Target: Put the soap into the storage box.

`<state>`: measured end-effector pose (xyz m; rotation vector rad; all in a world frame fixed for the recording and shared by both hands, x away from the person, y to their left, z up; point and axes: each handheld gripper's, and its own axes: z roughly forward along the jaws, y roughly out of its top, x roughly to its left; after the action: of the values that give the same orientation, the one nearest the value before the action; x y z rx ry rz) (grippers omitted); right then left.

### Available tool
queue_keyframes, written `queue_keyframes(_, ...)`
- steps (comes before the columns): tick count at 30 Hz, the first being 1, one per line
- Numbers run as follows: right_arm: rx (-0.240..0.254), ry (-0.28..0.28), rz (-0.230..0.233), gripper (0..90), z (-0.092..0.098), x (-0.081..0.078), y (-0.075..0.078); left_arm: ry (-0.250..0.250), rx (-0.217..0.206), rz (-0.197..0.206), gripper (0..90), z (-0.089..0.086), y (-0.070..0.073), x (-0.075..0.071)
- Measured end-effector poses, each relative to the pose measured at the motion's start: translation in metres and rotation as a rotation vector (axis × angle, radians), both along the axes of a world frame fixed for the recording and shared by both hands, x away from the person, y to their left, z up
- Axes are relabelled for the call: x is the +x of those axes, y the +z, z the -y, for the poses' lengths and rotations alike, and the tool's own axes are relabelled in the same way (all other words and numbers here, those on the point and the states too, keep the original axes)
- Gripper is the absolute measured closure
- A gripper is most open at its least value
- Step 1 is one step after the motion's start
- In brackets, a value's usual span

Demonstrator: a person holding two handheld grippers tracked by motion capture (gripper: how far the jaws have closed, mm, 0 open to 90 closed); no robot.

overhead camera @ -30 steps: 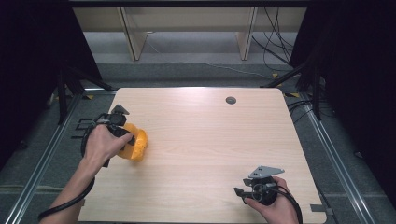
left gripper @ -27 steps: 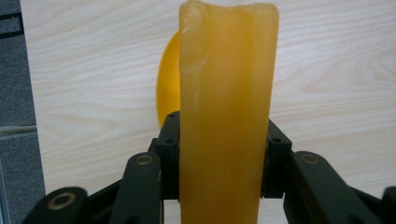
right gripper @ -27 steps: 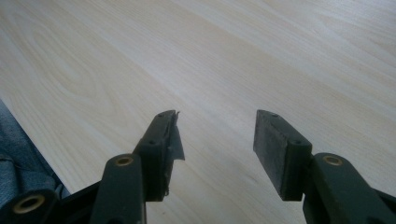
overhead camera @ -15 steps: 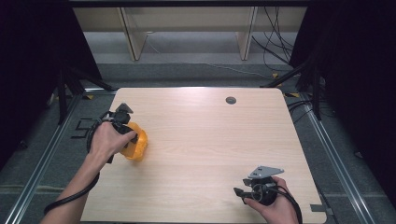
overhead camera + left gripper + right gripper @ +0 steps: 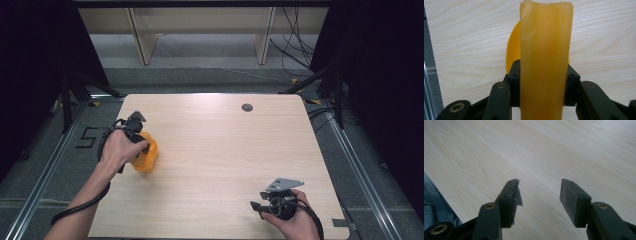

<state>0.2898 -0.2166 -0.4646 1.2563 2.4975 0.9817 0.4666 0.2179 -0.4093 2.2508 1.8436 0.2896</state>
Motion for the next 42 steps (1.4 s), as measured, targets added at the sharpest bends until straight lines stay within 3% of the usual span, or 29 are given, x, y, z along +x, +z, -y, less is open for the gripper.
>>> queue_keyframes(11, -0.002, 0.008, 0.006, 49.2, 0.000, 0.001, -0.001, 0.011, -0.007, -0.032, 60.4, 0.002, -0.011, 0.007)
queue_keyframes(22, -0.002, 0.013, 0.021, 48.2, -0.001, 0.001, -0.004, 0.021, -0.023, -0.033, 56.1, -0.001, -0.012, 0.007)
queue_keyframes(23, -0.012, 0.019, 0.007, 48.1, 0.000, 0.001, -0.003, 0.021, -0.023, -0.033, 55.4, -0.001, -0.012, 0.007)
queue_keyframes(32, -0.011, 0.010, -0.015, 47.4, 0.000, 0.000, -0.003, 0.019, -0.062, 0.039, 52.0, -0.008, -0.001, -0.008)
queue_keyframes(34, -0.009, 0.013, -0.014, 47.4, 0.000, 0.001, -0.003, 0.011, -0.067, 0.079, 51.2, -0.011, 0.007, -0.016)
queue_keyframes(36, -0.010, 0.013, -0.013, 47.3, 0.000, 0.001, -0.003, 0.010, -0.068, 0.091, 50.6, -0.012, 0.010, -0.019)
queue_keyframes(38, -0.008, 0.008, -0.030, 47.2, -0.001, 0.000, -0.003, 0.011, -0.081, 0.136, 50.1, -0.016, 0.015, -0.028)
queue_keyframes(42, -0.008, 0.007, -0.029, 47.1, -0.001, 0.000, -0.003, 0.008, -0.087, 0.167, 50.6, -0.021, 0.021, -0.039)
